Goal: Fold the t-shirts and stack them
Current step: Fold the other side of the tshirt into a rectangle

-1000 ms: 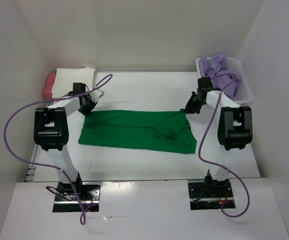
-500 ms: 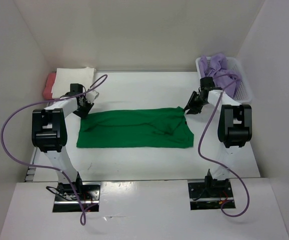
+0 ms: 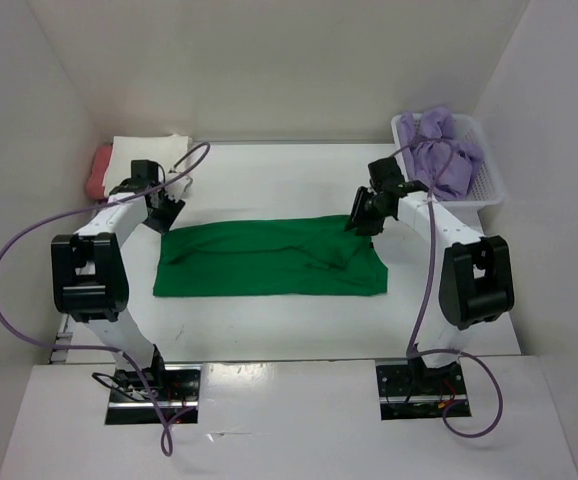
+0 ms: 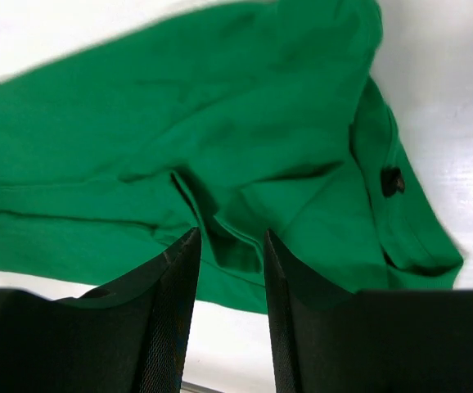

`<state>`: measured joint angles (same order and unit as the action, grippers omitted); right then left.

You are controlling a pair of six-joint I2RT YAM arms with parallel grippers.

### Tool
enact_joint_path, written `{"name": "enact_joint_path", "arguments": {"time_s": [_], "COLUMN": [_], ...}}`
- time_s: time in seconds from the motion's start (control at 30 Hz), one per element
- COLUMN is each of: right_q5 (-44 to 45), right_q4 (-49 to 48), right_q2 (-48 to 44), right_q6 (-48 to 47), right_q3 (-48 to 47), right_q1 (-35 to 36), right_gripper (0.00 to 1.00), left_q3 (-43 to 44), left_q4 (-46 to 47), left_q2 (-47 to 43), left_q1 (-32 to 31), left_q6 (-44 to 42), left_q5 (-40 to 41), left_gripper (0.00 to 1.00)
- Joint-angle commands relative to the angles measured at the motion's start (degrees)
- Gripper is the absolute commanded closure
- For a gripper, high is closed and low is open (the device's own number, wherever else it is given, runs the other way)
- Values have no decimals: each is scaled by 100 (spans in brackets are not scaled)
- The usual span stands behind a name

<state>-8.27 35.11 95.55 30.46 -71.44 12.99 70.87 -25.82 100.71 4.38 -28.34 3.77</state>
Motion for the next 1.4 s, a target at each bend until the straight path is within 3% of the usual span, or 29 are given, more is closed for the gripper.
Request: {"name": "enact_joint_path", "arguments": {"time_s": [0.0, 0.23, 0.53, 0.63, 0.67, 0.8, 1.0, 1.03, 1.17, 1.3, 1.37], "right_q5": [194, 247, 379, 511, 563, 616, 669, 669, 599, 537, 537], "right_q4": [119, -4, -4, -4, -4, 118, 276, 277, 338, 338, 338], "right_q2": [24, 569, 868, 922, 974, 975, 553, 483, 368, 368, 368], "right_q6": [188, 241, 294, 347, 347, 399, 452, 452, 452, 452, 452], "right_q3": [130, -72, -72, -72, -72, 42, 227, 279, 341, 341, 341], "right_q1": [167, 607, 731, 784, 784, 784, 784, 784, 784, 784, 784], "right_gripper": [58, 54, 54, 65, 74, 98, 100, 100, 100, 100, 100], "left_q3": [-177, -811, -1225, -1146, -1093, -1040, -935, -935, -829, -829, -829], "left_q4": [-335, -898, -423, -301, -248, -248, -309, -361, -415, -301, -300], "left_q2": [-673, -675, -351, -262, -210, -332, -508, -586, -657, -597, -473], "left_q1": [-165, -342, -465, -465, -465, -465, -465, -465, -465, -465, -465], "left_q6": [-469, -1059, -806, -638, -560, -497, -497, -497, -445, -445, -506], "left_q5": [-262, -667, -105, 36, 88, 89, -34, -34, -306, -307, -307], "left_gripper": [40, 39, 39, 41, 43, 44, 44, 38, 35, 35, 40]}}
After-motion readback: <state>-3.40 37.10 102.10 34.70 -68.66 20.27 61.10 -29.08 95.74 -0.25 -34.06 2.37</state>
